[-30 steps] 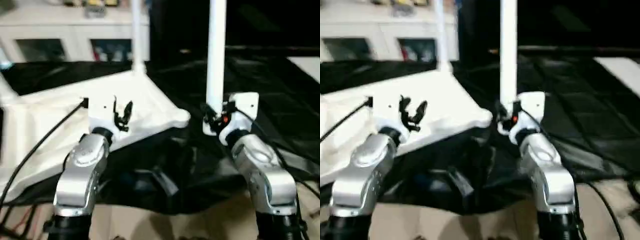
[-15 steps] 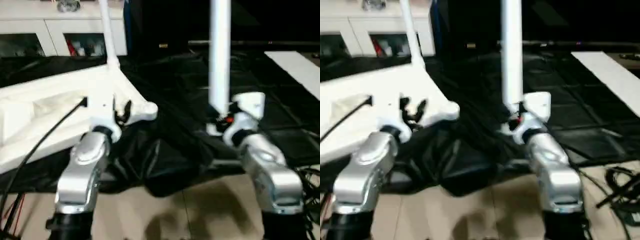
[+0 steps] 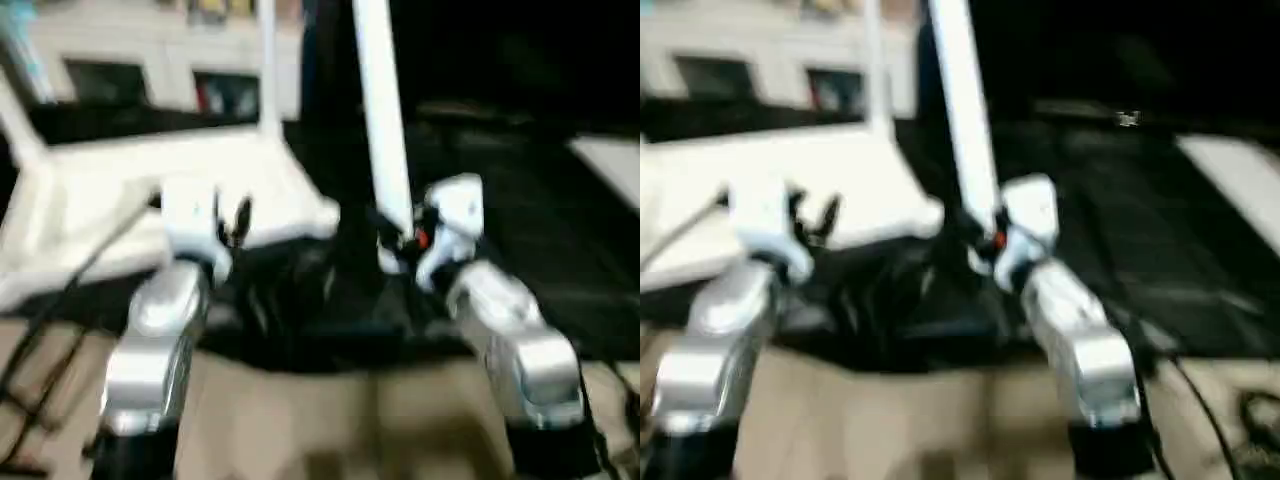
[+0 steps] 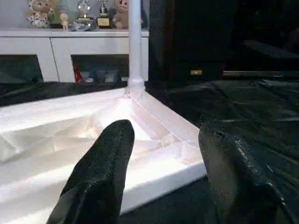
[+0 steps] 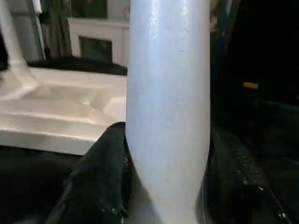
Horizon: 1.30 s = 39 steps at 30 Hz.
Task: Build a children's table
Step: Insert table leg to table base
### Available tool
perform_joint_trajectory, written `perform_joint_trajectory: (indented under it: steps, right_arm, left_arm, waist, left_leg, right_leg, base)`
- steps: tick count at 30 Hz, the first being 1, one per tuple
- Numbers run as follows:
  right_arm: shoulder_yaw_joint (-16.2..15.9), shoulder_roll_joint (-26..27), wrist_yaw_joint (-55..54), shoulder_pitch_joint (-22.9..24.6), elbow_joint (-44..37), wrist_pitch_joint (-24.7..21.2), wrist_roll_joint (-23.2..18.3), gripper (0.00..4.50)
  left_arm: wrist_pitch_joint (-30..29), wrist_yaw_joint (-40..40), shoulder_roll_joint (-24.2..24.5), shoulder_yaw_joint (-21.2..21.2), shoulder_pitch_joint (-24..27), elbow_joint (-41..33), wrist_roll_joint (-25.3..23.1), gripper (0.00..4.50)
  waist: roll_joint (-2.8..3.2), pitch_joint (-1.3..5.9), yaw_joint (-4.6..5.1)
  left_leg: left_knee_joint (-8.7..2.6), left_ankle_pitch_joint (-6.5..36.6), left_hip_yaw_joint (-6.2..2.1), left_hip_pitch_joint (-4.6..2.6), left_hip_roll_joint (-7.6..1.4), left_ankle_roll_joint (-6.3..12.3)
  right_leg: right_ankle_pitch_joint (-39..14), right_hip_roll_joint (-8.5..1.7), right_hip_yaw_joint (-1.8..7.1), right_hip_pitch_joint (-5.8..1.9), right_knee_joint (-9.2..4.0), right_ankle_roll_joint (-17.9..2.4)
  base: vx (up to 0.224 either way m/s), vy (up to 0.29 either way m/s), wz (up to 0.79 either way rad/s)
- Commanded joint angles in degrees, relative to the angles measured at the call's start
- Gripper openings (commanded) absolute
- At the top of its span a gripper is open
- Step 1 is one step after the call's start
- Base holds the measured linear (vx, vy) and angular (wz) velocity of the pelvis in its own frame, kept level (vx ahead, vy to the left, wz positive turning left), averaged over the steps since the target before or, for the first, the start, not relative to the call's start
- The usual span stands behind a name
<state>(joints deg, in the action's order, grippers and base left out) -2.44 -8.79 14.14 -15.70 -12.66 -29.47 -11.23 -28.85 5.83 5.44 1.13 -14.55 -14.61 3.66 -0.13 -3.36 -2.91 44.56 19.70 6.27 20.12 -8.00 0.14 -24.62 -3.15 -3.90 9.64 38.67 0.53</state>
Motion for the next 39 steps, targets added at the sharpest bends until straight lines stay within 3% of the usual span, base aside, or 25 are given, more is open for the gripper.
perform_joint_trajectory:
  steps: [1,2,3,4,5,7,8,10,11,12,15,17,18,19,20,21,23,24,25,27,28,29,33,36,39]
  right_arm:
    - [-0.09,0.24,-0.02,-1.35,-0.35,0.08,0.2,1.87]
    - [0.28,0.16,-0.14,-1.32,-0.71,-0.03,0.38,1.87]
    - [0.43,0.16,-0.2,-1.36,-0.85,-0.16,0.47,1.87]
    - [0.47,0.14,-0.2,-1.36,-0.93,-0.2,0.48,1.87]
    - [0.52,0.12,-0.21,-1.36,-1.04,-0.26,0.5,1.87]
    - [0.11,-0.56,-0.34,-0.91,-2.67,-0.85,0.41,1.87]
    - [-0.18,-0.79,-0.26,-0.66,-3.16,-0.94,0.46,1.87]
    - [-0.93,-1.29,-0.23,0.09,-4.47,-0.85,1.12,1.87]
    - [-1.21,-1.32,-0.23,0.64,-5.46,-1.26,1.22,1.87]
    - [-1.35,-1.32,-0.2,0.94,-5.93,-1.48,1.24,1.87]
    - [-2.12,-1.51,0.11,1.58,-6.99,-1.66,1.85,1.87]
    - [-2.71,-1.78,0.04,2.01,-7.76,-1.87,1.88,1.87]
    - [-2.67,-1.64,-0.1,2.25,-8.14,-2.07,1.33,1.87]
    - [-2.66,-1.62,-0.12,2.29,-8.2,-2.1,1.24,1.87]
    - [-2.65,-1.35,-0.33,2.82,-9.25,-2.66,0.5,1.87]
    - [-2.66,-1.33,-0.34,2.86,-9.33,-2.7,0.47,1.87]
    - [-2.56,-1.2,-0.19,3.58,-10.54,-3.18,-0.25,1.87]
    - [-2.45,-1.04,-0.17,4.03,-11.09,-3.49,-0.16,1.87]
    - [-2.39,-0.99,-0.2,4.22,-11.29,-3.58,-0.09,1.87]
    - [-2.22,-0.88,-0.17,4.69,-11.83,-3.77,-0.08,1.87]
    - [-2.13,-0.78,-0.19,4.85,-12.06,-3.87,-0.12,1.87]
    - [-2.03,-0.61,-0.27,5.04,-12.31,-3.92,-0.31,1.87]
    - [-1.9,-0.33,-0.78,5.27,-12.65,-4.0,-1.02,1.87]
    - [-1.55,0.2,-1.0,5.35,-12.87,-4.13,-1.72,1.87]
    - [-1.24,0.56,-0.53,5.13,-12.72,-4.16,-2.52,1.87]
  left_arm:
    - [-0.45,-0.21,0.44,0.64,-0.88,-0.05,0.04,2.6]
    - [-0.72,-0.24,0.58,0.78,-1.11,-0.11,0.13,2.6]
    - [-0.85,-0.23,0.64,0.82,-1.19,-0.18,0.14,2.6]
    - [-0.91,-0.17,0.67,0.86,-1.19,-0.23,0.21,2.6]
    - [-0.99,-0.1,0.7,0.91,-1.19,-0.29,0.28,2.6]
    - [-1.63,0.34,0.91,1.53,-0.71,-1.04,0.83,2.6]
    - [-1.81,0.45,0.96,1.66,-0.46,-1.22,1.0,2.6]
    - [-2.16,0.52,1.31,1.82,0.2,-1.93,1.21,2.6]
    - [-2.73,0.65,1.46,2.13,0.57,-2.69,1.54,2.6]
    - [-3.01,0.69,1.57,2.28,0.71,-3.07,1.61,2.6]
    - [-3.7,0.88,1.79,2.79,1.03,-3.97,2.17,2.6]
    - [-4.2,1.01,2.06,2.88,1.39,-4.62,2.09,2.6]
    - [-4.76,0.9,1.99,3.01,1.65,-5.0,2.24,2.6]
    - [-4.84,0.88,1.97,3.03,1.68,-5.05,2.27,2.6]
    - [-6.15,1.45,1.73,3.47,2.32,-6.17,3.77,2.6]
    - [-6.26,1.51,1.72,3.49,2.36,-6.26,3.87,2.6]
    - [-6.65,2.35,1.21,4.24,3.0,-7.14,5.78,2.6]
    - [-6.78,2.65,1.39,4.26,3.31,-7.63,6.3,2.6]
    - [-7.03,2.8,1.49,4.24,3.41,-7.84,6.52,2.6]
    - [-7.04,3.51,1.65,4.32,3.59,-8.51,7.14,2.6]
    - [-7.17,3.66,1.77,4.31,3.68,-8.75,7.12,2.6]
    - [-7.78,4.04,1.71,4.5,3.77,-8.96,7.77,2.6]
    - [-9.37,4.92,1.9,5.16,3.48,-9.36,9.51,2.86]
    - [-10.5,5.18,2.1,5.93,2.16,-9.18,11.16,3.12]
    - [-12.46,4.81,2.17,6.12,-0.65,-7.26,11.54,3.23]
  waist:
    - [1.04,3.13,-1.33]
    - [1.68,3.25,0.0]
    - [2.74,6.39,4.33]
    - [2.74,6.39,4.33]
    - [2.74,6.35,4.79]
    - [0.72,5.18,5.17]
    - [-0.27,4.6,5.45]
    - [-3.69,2.25,4.0]
    - [-6.08,4.18,2.78]
    - [-5.44,3.69,2.61]
    - [-2.96,1.27,2.05]
    - [-0.81,-0.13,1.94]
    - [1.33,-0.33,2.28]
    - [3.08,-0.96,3.44]
    - [3.85,0.95,5.61]
    - [3.63,1.76,5.13]
    - [3.13,2.3,4.7]
    - [2.22,2.37,3.63]
    - [0.07,2.88,3.34]
    - [-2.19,2.08,3.11]
    - [-2.36,2.3,1.79]
    - [-1.41,1.88,2.12]
    - [0.5,0.13,3.22]
    - [-0.01,-1.1,3.1]
    - [0.08,-1.04,2.89]
  left_leg:
    - [-8.34,-9.53,-0.16,-0.05,-1.97,4.28]
    - [-10.47,-10.18,-1.49,-3.45,-2.72,5.39]
    - [-11.72,-8.69,-11.67,-13.73,-9.86,21.46]
    - [-11.72,-8.69,-11.67,-13.73,-9.86,21.46]
    - [-11.31,-18.82,-12.02,-12.15,-9.0,26.5]
    - [-12.65,-24.69,-9.03,-9.98,-6.59,24.74]
    - [-13.54,-22.77,-7.65,-8.96,-5.96,23.89]
    - [-13.48,-2.84,-0.27,-4.23,2.24,16.91]
    - [-4.86,4.2,0.28,-1.8,6.22,11.61]
    - [-1.0,0.68,-1.23,0.86,5.63,6.76]
    - [0.1,-7.36,-2.94,3.61,2.17,-0.43]
    - [-5.06,-11.23,-3.21,3.71,-0.71,0.48]
    - [-10.16,-9.77,-2.72,2.04,-1.68,1.56]
    - [-13.36,2.2,-5.49,-0.12,-3.81,0.77]
    - [-15.48,18.29,-10.73,-4.58,-7.31,0.84]
    - [-14.59,16.15,-11.35,-6.31,-7.62,3.19]
    - [-10.16,-27.5,-10.08,-6.8,-5.48,11.35]
    - [-8.54,-57.83,-8.33,-4.89,-4.8,12.53]
    - [-6.33,-70.35,-6.76,-4.25,-1.63,8.7]
    - [-5.93,-50.6,-4.03,1.59,2.69,5.86]
    - [-7.24,-28.1,-3.16,2.87,1.65,5.02]
    - [-10.33,-17.05,-2.97,2.88,0.39,2.74]
    - [-12.38,-3.2,-3.11,0.68,-3.27,2.4]
    - [-12.92,11.46,-1.3,-0.37,-3.35,-0.83]
    - [-13.2,11.72,-1.14,-0.18,-3.38,-2.37]
  right_leg:
    - [-12.03,-2.3,2.54,-1.65,-10.15,-9.7]
    - [-7.4,-0.01,0.24,0.1,-8.62,-7.88]
    - [-4.56,1.03,-0.75,11.24,4.3,1.66]
    - [-4.56,1.03,-0.75,11.24,4.3,1.66]
    - [-0.91,-0.21,-0.39,13.98,6.53,5.61]
    - [10.49,-1.36,1.14,18.1,6.62,6.01]
    - [14.37,-1.93,1.9,18.19,5.12,3.98]
    - [17.93,-2.16,4.9,11.89,-5.01,-0.98]
    - [-7.64,-6.24,11.17,5.28,-8.89,-2.99]
    - [-14.48,-8.47,12.81,2.98,-8.74,-9.21]
    - [-7.48,-9.9,10.26,3.99,-10.01,-18.85]
    - [-12.95,-7.56,5.55,5.61,-11.19,-18.49]
    - [-15.32,-3.54,1.64,5.18,-10.8,-14.62]
    - [-12.66,0.52,-0.59,7.33,-6.84,-10.91]
    - [-3.52,2.09,-0.75,11.37,3.11,-6.17]
    - [-0.01,1.72,-0.31,12.77,3.66,-3.65]
    - [10.88,0.5,0.75,16.84,4.08,3.66]
    - [20.19,-0.67,2.33,16.88,2.2,6.25]
    - [33.44,-2.78,4.98,16.29,-2.97,4.38]
    - [48.58,-6.32,7.7,11.44,-3.33,-0.33]
    - [59.84,-8.4,8.71,9.2,-4.21,-4.48]
    - [54.86,-6.36,6.47,8.05,-4.04,-9.39]
    - [18.25,-4.49,4.52,10.42,-6.17,-17.06]
    - [-5.95,-5.17,5.15,11.59,-8.52,-13.7]
    - [-10.57,-5.1,5.07,11.65,-8.78,-10.65]
  base:
    - [0.152,0.02,0.29]
    - [0.207,0.053,0.26]
    - [0.207,0.053,0.26]
    - [0.235,0.022,-0.08]
    - [0.209,-0.013,-0.3]
    - [0.2,-0.008,-0.26]
    - [0.199,-0.025,-0.09]
    - [0.204,-0.045,-0.05]
    - [0.24,-0.088,-0.02]
    - [0.24,-0.088,-0.02]
    - [0.205,-0.04,-0.13]
    - [0.195,0.052,-0.05]
    - [0.208,0.082,-0.03]
    - [0.203,0.15,-0.07]
    - [0.208,0.125,0.01]
    - [0.208,0.125,0.01]
    - [0.199,0.054,0.02]
    - [0.18,0.041,-0.03]
    - [0.0,0.0,0.0]
    - [0.0,0.0,0.0]
    - [0.001,-0.05,0.2]
    - [-0.003,-0.057,0.14]
    - [-0.001,-0.027,0.05]
    - [-0.065,-0.034,0.12]
    - [-0.072,-0.027,0.1]
